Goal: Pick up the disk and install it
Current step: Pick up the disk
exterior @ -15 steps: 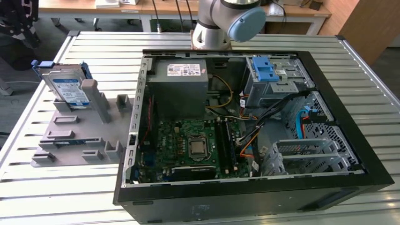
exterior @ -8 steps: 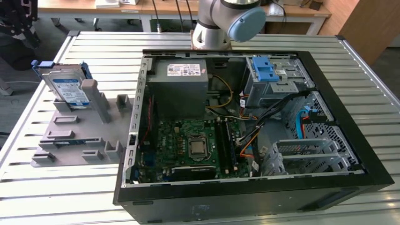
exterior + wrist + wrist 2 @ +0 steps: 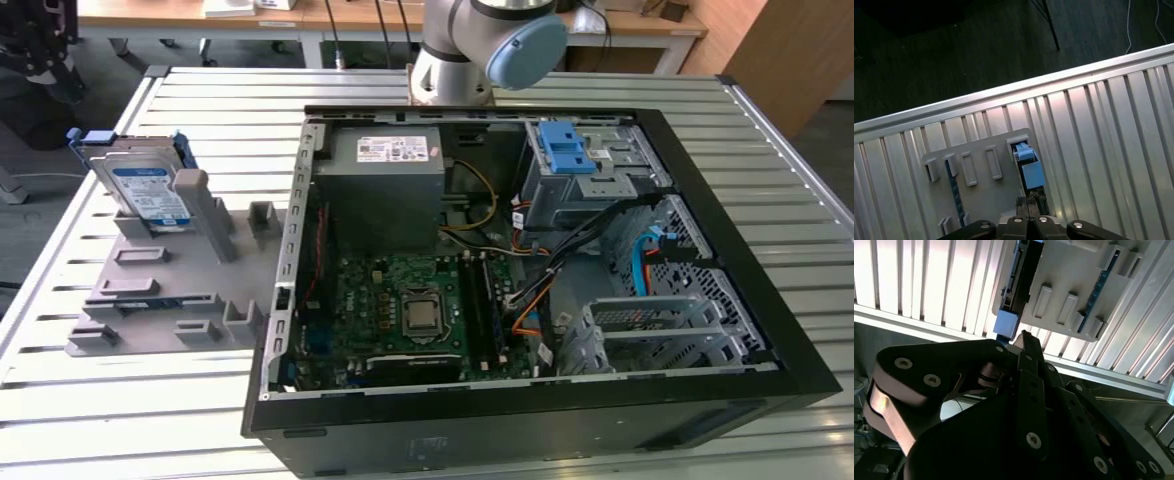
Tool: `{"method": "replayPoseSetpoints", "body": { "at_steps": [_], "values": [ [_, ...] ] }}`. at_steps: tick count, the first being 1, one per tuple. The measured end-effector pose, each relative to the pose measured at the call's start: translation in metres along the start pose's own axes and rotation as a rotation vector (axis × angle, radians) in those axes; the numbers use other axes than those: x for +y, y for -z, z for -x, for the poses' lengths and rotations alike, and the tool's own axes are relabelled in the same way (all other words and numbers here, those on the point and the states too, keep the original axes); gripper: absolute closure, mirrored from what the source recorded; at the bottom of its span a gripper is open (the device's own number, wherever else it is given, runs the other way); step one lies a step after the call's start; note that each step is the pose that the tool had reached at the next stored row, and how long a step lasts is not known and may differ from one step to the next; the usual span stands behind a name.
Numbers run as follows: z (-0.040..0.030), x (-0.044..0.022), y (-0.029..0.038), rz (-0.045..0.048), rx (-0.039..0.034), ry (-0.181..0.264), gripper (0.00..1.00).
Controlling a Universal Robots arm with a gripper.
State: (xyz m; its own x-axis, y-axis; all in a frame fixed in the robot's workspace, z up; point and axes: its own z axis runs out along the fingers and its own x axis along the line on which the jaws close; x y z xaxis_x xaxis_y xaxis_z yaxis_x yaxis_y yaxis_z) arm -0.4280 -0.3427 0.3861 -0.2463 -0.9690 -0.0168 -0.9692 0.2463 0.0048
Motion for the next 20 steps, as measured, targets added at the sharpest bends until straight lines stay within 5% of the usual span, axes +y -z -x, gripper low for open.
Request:
{"method": "replayPoseSetpoints", "body": {
  "at_steps": [5, 10, 20],
  "values": [
    [0.0000, 0.0001, -0.0003, 0.0012, 0.0002, 0.074, 0.89],
    [-0.0001, 0.0002, -0.0004, 0.0012, 0.0002, 0.079, 0.89],
    [-0.0003, 0.0004, -0.0041, 0.0009, 0.0001, 0.093, 0.47]
  ]
}}
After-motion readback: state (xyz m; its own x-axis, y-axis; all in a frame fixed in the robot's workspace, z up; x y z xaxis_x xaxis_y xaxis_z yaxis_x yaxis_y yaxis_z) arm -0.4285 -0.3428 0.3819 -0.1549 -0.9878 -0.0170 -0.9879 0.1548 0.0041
